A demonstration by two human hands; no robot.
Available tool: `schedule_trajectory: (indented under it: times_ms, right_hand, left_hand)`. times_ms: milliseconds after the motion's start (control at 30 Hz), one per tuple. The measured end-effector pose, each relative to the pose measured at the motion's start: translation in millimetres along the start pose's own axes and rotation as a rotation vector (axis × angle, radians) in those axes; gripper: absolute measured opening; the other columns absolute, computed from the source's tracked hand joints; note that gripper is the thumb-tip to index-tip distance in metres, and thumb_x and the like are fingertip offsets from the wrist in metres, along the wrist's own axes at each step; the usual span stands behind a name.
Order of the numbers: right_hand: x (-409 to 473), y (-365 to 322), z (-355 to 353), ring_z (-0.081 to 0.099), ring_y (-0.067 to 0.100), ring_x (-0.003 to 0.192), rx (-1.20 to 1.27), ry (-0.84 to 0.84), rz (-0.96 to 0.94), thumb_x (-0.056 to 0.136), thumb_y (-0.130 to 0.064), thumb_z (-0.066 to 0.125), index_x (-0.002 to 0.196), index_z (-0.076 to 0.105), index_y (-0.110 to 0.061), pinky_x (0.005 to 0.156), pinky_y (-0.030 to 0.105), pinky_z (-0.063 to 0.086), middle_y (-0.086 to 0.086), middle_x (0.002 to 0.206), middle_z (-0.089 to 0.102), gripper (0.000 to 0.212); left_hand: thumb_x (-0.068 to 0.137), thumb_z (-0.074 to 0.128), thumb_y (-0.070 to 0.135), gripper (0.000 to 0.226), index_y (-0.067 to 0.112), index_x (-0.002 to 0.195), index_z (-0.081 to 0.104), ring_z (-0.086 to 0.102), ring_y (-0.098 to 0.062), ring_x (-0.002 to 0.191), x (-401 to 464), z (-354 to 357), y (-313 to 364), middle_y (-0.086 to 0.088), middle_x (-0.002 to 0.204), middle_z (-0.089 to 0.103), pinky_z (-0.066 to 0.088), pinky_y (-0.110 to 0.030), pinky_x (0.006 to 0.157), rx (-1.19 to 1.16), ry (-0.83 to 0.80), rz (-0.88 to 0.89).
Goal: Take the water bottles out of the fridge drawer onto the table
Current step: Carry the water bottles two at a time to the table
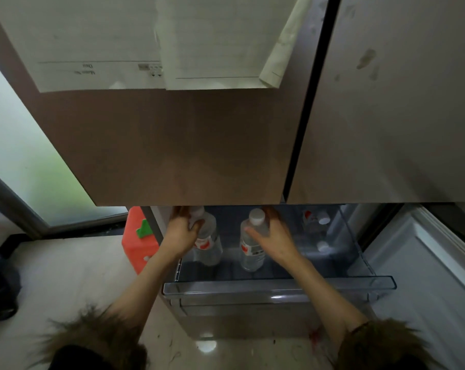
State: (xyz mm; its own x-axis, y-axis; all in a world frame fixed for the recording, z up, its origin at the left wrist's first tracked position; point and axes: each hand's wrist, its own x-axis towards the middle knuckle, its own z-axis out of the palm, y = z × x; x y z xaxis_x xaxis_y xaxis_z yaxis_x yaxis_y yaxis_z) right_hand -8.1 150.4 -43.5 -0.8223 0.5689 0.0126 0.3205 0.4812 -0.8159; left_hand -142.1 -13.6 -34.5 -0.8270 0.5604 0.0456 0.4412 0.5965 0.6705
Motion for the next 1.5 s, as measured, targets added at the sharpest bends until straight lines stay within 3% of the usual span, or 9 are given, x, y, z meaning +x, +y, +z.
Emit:
schedule_trajectory:
  times_ms: [233,467,567,700,833,933,1200,1400,1500]
  right_hand:
    - [-0.9,16.5,5.1,0.060,0.012,0.097,-0.016,-0.183,0.019,0.060,-0.026,0.081,0.109,0.047,-0.027,0.086,0.034,0.053,-0.005,0.104,0.059,0.060]
    - [2.6,16.6,-0.4,0.058,0.014,0.098,-0.039,-0.201,-0.023,0.062,-0.013,0.082,0.109,0.050,-0.017,0.087,0.032,0.050,-0.003,0.103,0.058,0.056]
    - [2.8,17.1,-1.9,0.061,0.014,0.090,-0.030,-0.200,-0.022,0.060,-0.014,0.081,0.101,0.052,-0.018,0.081,0.037,0.053,-0.002,0.097,0.061,0.051]
    - [-4.2,17.4,-4.7,0.056,0.008,0.088,0.016,-0.222,-0.023,0.066,-0.013,0.079,0.103,0.044,-0.024,0.071,0.019,0.045,-0.007,0.095,0.056,0.051]
    - [-16.2,18.5,-1.3,0.052,0.009,0.098,-0.013,-0.213,-0.077,0.066,-0.018,0.081,0.116,0.044,-0.019,0.074,0.014,0.041,-0.008,0.106,0.051,0.062]
    - [-26.7,11.4,-5.7,0.050,0.006,0.092,-0.015,-0.172,-0.144,0.067,-0.017,0.080,0.109,0.046,-0.021,0.070,0.008,0.039,-0.009,0.103,0.048,0.054]
    - [-61.6,-33.0,-20.3,0.045,0.010,0.106,-0.076,-0.035,-0.345,0.066,-0.027,0.081,0.119,0.046,-0.023,0.086,0.025,0.038,-0.014,0.110,0.045,0.063]
    - [-105.5,-98.5,-20.4,0.049,0.010,0.100,0.085,0.090,-0.458,0.059,-0.022,0.085,0.103,0.041,-0.045,0.084,0.028,0.042,-0.012,0.107,0.049,0.066]
    - [-135.9,-139.0,-3.0,0.051,0.014,0.102,0.152,0.079,-0.521,0.057,-0.027,0.086,0.108,0.043,-0.040,0.087,0.036,0.048,-0.010,0.108,0.048,0.068]
  left_hand:
    - [0.076,0.072,0.016,0.072,0.011,0.135,0.032,0.037,-0.031,0.124,0.3,3.4,-11.0,-0.013,0.136,0.034,0.034,-0.042,0.107,-0.110,-0.032,0.023]
    - [0.069,0.077,0.006,0.100,0.013,0.142,0.010,0.034,-0.025,0.130,-4.2,11.1,-11.7,-0.009,0.140,0.034,0.027,-0.025,0.103,-0.182,-0.243,-0.025]
    - [0.068,0.078,0.011,0.090,0.012,0.139,0.022,0.044,-0.026,0.123,-6.2,11.3,-13.4,-0.011,0.135,0.043,0.033,-0.026,0.099,-0.122,-0.152,-0.027]
    - [0.067,0.080,0.021,0.070,0.014,0.125,0.041,0.054,-0.023,0.109,-14.9,13.0,-16.0,-0.008,0.122,0.056,0.042,-0.029,0.092,-0.077,-0.051,0.018]
    - [0.066,0.080,0.022,0.067,0.016,0.122,0.044,0.057,-0.020,0.104,-29.5,13.0,-17.2,-0.005,0.116,0.059,0.046,-0.030,0.088,-0.076,-0.021,0.056]
    - [0.067,0.079,0.023,0.061,0.020,0.117,0.044,0.055,-0.017,0.104,-46.1,7.7,-13.9,-0.003,0.114,0.056,0.048,-0.033,0.089,-0.107,0.031,0.122]
    - [0.066,0.081,0.020,0.071,0.013,0.125,0.042,0.041,0.001,0.099,-95.2,-37.1,14.3,0.009,0.107,0.044,0.039,-0.008,0.087,-0.104,0.254,0.284]
    - [0.060,0.074,0.043,0.071,0.026,0.118,0.037,0.054,-0.017,0.106,-146.4,-102.8,21.9,0.000,0.116,0.051,0.053,-0.030,0.087,-0.265,0.387,0.293]
    - [0.061,0.070,0.047,0.070,0.023,0.119,0.039,0.054,-0.018,0.108,-190.5,-146.2,11.4,0.002,0.115,0.049,0.055,-0.042,0.085,-0.354,0.494,0.265]
